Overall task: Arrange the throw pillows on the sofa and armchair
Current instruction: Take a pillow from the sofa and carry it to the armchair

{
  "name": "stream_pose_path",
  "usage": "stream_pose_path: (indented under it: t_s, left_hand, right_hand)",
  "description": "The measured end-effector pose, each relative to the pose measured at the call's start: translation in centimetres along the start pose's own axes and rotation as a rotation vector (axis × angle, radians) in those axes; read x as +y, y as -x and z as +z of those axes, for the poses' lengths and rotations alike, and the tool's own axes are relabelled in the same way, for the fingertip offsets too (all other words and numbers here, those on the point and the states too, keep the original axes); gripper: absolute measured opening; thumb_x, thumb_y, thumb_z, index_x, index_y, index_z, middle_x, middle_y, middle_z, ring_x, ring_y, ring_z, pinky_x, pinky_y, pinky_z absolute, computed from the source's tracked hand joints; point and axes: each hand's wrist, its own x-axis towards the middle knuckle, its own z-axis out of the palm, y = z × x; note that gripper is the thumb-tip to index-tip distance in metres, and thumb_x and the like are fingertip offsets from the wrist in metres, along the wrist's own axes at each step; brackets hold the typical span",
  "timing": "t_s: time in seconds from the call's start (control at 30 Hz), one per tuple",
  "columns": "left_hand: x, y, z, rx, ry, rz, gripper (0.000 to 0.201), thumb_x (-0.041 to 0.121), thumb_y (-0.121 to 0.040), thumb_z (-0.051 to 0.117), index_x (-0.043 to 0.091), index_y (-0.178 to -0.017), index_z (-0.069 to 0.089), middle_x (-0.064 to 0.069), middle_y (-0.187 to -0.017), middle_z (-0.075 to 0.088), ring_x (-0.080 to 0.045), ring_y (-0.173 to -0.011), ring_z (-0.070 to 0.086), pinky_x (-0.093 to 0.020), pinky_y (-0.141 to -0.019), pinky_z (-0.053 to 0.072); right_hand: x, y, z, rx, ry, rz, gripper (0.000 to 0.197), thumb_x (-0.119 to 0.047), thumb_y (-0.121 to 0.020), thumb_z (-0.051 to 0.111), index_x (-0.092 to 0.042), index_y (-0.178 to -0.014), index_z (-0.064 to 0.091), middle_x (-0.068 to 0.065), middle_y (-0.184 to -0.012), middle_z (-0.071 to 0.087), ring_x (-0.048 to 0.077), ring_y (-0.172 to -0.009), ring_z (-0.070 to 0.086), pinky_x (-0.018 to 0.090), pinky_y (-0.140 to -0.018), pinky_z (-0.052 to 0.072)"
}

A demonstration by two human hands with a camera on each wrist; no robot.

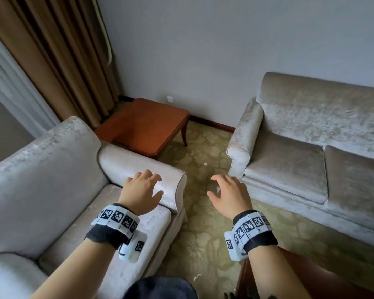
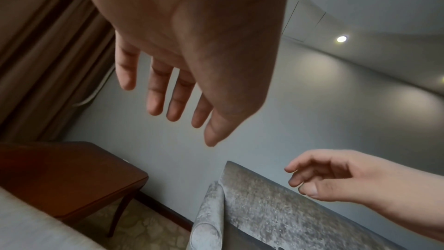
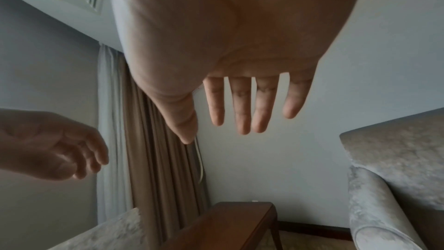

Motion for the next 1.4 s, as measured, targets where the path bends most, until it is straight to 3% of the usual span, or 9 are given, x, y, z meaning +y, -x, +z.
stream_pose_path:
  t_s: [0.23, 0.37, 0.57, 0.73, 0.87, 1.0, 1.2, 1.4]
  left_hand:
    - [7.9, -13.0, 1.5, -0.055, 0.038, 0.194, 0.047, 0.053, -0.086, 0.050, 0.028, -0.125, 0.055, 0.002, -0.120, 0.056, -0.024, -0.112, 0.053, -0.040, -0.089, 0.044]
    - [15.4, -22.0, 2.0, -0.056, 0.083, 0.365, 0.045, 0.047, -0.086, 0.053, 0.027, -0.126, 0.054, 0.001, -0.122, 0.057, -0.026, -0.114, 0.054, -0.040, -0.088, 0.044]
    - [28.1, -34.3, 1.4, -0.052, 0.092, 0.701, 0.045, 0.051, -0.090, 0.051, 0.030, -0.129, 0.051, 0.004, -0.123, 0.056, -0.022, -0.112, 0.054, -0.038, -0.090, 0.043]
    - [37.9, -40.2, 2.0, -0.109, 0.100, 0.911, 0.047, 0.055, -0.089, 0.050, 0.031, -0.129, 0.050, 0.005, -0.118, 0.057, -0.020, -0.108, 0.057, -0.037, -0.087, 0.047]
    - [45.2, -44.0, 3.4, -0.130, 0.083, 1.033, 0.046, 0.056, -0.090, 0.049, 0.032, -0.130, 0.050, 0.006, -0.119, 0.055, -0.019, -0.108, 0.056, -0.037, -0.085, 0.046]
    - [51.0, -48.5, 4.7, -0.136, 0.041, 1.057, 0.045, 0.056, -0.092, 0.047, 0.033, -0.131, 0.048, 0.007, -0.122, 0.054, -0.017, -0.111, 0.054, -0.035, -0.084, 0.041]
    - [58.3, -56.5, 4.1, -0.156, -0.002, 0.978, 0.046, 0.058, -0.089, 0.046, 0.033, -0.127, 0.050, 0.007, -0.119, 0.056, -0.018, -0.111, 0.056, -0.041, -0.088, 0.048]
    - [69.3, -59.8, 3.3, -0.173, 0.053, 1.022, 0.045, 0.055, -0.090, 0.050, 0.031, -0.128, 0.051, 0.004, -0.120, 0.056, -0.019, -0.110, 0.056, -0.040, -0.089, 0.048]
  right_hand:
    - [9.6, -4.1, -2.8, 0.046, 0.057, 0.172, 0.040, -0.044, -0.087, 0.056, -0.029, -0.124, 0.054, -0.005, -0.115, 0.064, 0.021, -0.106, 0.058, 0.038, -0.085, 0.046]
    - [15.7, -5.9, -6.2, 0.074, 0.087, 0.351, 0.044, -0.046, -0.088, 0.055, -0.030, -0.130, 0.051, -0.004, -0.125, 0.060, 0.022, -0.115, 0.053, 0.040, -0.093, 0.043]
    - [24.3, -7.7, -13.1, 0.217, 0.063, 0.634, 0.048, -0.047, -0.092, 0.053, -0.031, -0.136, 0.046, -0.005, -0.137, 0.053, 0.021, -0.126, 0.047, 0.041, -0.107, 0.035]
    - [30.2, -6.4, -16.4, 0.323, -0.054, 0.846, 0.045, -0.045, -0.091, 0.058, -0.033, -0.133, 0.048, -0.007, -0.134, 0.054, 0.020, -0.125, 0.047, 0.043, -0.106, 0.036]
    - [36.2, -6.8, -17.7, 0.338, -0.072, 0.960, 0.045, -0.043, -0.091, 0.057, -0.033, -0.134, 0.048, -0.007, -0.133, 0.054, 0.017, -0.122, 0.047, 0.037, -0.103, 0.036]
    - [43.6, -11.0, -19.0, 0.325, -0.059, 0.946, 0.044, -0.043, -0.091, 0.056, -0.031, -0.133, 0.047, -0.007, -0.133, 0.054, 0.019, -0.121, 0.048, 0.041, -0.104, 0.036]
    - [53.5, -17.0, -22.4, 0.334, -0.098, 0.872, 0.047, -0.044, -0.091, 0.057, -0.032, -0.135, 0.047, -0.009, -0.135, 0.054, 0.018, -0.123, 0.050, 0.041, -0.104, 0.037]
    - [61.6, -16.0, -26.8, 0.344, -0.085, 0.921, 0.047, -0.045, -0.090, 0.058, -0.031, -0.134, 0.048, -0.007, -0.133, 0.055, 0.019, -0.123, 0.050, 0.041, -0.103, 0.037]
